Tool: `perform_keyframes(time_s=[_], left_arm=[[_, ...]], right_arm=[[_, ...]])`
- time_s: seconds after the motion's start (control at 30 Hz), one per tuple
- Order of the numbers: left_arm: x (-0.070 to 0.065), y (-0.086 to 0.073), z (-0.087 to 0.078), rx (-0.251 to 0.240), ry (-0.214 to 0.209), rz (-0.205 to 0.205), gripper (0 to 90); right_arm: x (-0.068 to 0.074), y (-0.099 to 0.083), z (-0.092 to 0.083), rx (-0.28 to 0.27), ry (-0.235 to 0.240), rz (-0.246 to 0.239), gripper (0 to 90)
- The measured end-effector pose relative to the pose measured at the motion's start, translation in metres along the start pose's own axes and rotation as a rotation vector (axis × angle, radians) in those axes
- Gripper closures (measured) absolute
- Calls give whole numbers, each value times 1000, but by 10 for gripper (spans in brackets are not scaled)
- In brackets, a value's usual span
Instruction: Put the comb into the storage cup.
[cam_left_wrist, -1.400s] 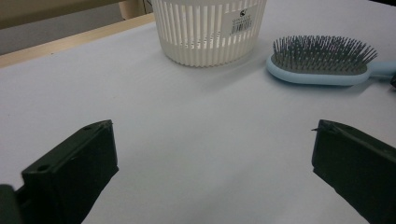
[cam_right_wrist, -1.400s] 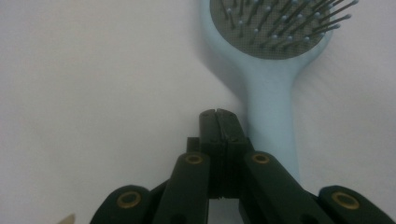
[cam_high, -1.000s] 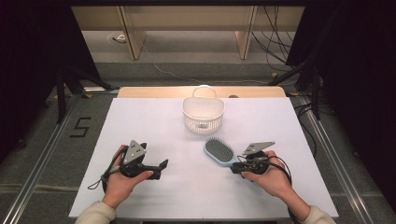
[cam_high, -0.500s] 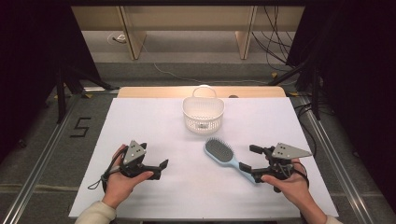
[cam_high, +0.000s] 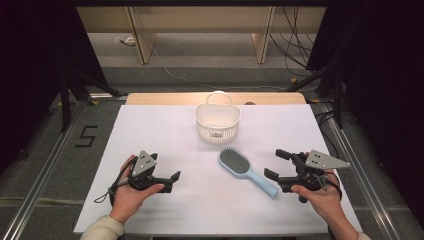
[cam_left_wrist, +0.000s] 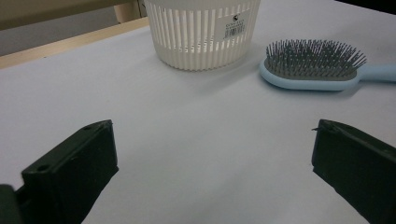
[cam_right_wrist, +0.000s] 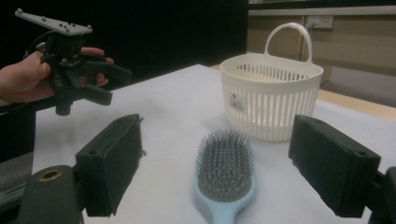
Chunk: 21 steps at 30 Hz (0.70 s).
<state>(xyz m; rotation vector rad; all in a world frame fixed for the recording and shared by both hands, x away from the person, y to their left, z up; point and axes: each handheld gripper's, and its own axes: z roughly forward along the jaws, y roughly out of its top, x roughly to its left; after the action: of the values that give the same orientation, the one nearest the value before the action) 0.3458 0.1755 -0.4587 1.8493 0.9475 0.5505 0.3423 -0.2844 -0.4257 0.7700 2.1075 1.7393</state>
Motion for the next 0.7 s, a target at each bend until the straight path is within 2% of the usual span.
perform_keyframes(time_s=[0.1, 0.13, 0.3, 0.47, 0.5, 0.53, 0.57, 0.6, 0.63, 0.67, 0.7], left_arm=[[0, 0, -1, -2, 2, 0, 0], [1, 0, -1, -4, 3, 1, 0], [1, 1, -1, -7, 2, -4, 0], [1, 1, 0, -10, -2, 0, 0], [1, 1, 0, -10, -2, 0, 0], [1, 1, 1, -9, -1, 5, 0], [1, 1, 1, -9, -1, 5, 0], [1, 1, 1, -7, 0, 10, 0], [1, 1, 1, -7, 0, 10, 0], [1, 1, 2, -6, 2, 10, 0], [1, 1, 2, -6, 2, 10, 0]], right_arm=[[-2, 2, -3, -16, -11, -2, 171], [-3, 3, -6, -24, -27, 1, 169], [-5, 4, -7, -15, -40, -5, 170], [-4, 4, 0, 59, -61, -26, 193], [-4, 4, 0, 59, -61, -26, 193], [-4, 6, 5, 89, -71, -33, 196], [-4, 6, 5, 89, -71, -33, 196], [-4, 9, 9, 126, -71, -40, 201], [-4, 9, 9, 126, -71, -40, 201], [-5, 13, 14, 161, -82, -48, 206], [-5, 13, 14, 161, -82, -48, 206]])
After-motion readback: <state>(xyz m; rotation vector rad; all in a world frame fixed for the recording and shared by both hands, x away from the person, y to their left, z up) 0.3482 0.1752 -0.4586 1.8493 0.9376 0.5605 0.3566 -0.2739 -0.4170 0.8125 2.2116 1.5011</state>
